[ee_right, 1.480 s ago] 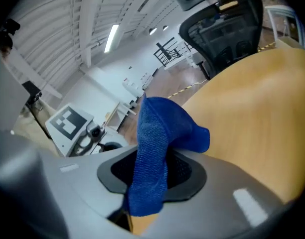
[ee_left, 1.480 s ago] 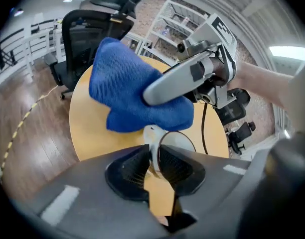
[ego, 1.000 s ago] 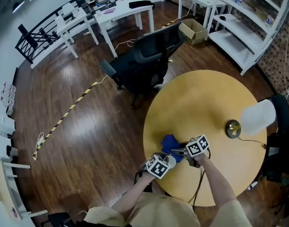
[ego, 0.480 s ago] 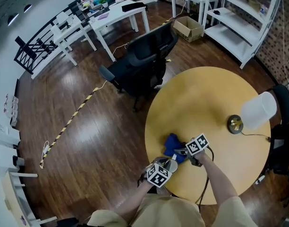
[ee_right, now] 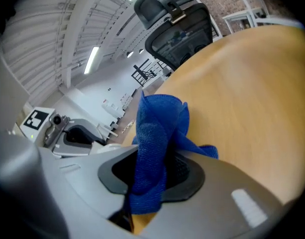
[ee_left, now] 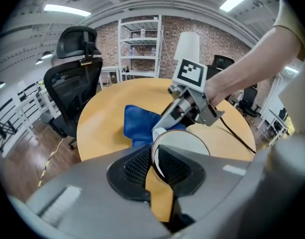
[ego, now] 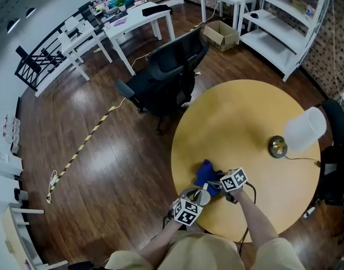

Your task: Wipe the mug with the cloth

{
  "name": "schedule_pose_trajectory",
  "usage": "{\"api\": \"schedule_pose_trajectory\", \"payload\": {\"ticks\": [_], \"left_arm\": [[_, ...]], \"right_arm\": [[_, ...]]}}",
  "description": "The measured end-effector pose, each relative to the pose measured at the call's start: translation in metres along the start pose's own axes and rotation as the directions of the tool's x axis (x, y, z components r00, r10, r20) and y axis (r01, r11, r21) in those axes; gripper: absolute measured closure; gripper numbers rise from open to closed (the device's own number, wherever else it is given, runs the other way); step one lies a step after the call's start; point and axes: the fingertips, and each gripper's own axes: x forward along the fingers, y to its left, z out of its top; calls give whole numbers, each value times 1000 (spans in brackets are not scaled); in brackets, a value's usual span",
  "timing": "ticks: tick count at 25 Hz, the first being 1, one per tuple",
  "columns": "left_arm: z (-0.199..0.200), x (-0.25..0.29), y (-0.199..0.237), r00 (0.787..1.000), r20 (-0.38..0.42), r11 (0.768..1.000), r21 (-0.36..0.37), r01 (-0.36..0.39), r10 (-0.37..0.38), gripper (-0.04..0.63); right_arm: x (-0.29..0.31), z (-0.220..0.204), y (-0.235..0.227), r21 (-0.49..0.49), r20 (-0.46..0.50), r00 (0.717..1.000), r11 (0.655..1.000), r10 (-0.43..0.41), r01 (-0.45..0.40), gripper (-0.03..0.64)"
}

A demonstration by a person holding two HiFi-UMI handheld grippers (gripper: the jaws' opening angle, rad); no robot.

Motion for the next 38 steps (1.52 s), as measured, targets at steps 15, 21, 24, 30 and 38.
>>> {"api": "schedule_pose_trajectory", "payload": {"ticks": [15,21,24,30,38], "left_arm": [[0,0,-8,1000,0,997,74,10,-10,555],[0,1,-8,1000,6,997,70,15,-15,554],[1,2,-16,995,18,995,5,96,-96,457],[29,-29,-23,980,141,986,-72,152,-140,313],[161,-94,-6,887,453,990,-63,130,-88,314]], "right_arm": [[-29,-55,45,99,60,965,960,256,-261,506],[-69,-62,78,109,226,906,915,357,-388,500],[-99,-53,91,63,354,876,926,327,-371,497],[-172,-17,112,-14,618,769,980,164,-198,495],[-275,49,130,-28,801,583,964,-137,265,491]]}}
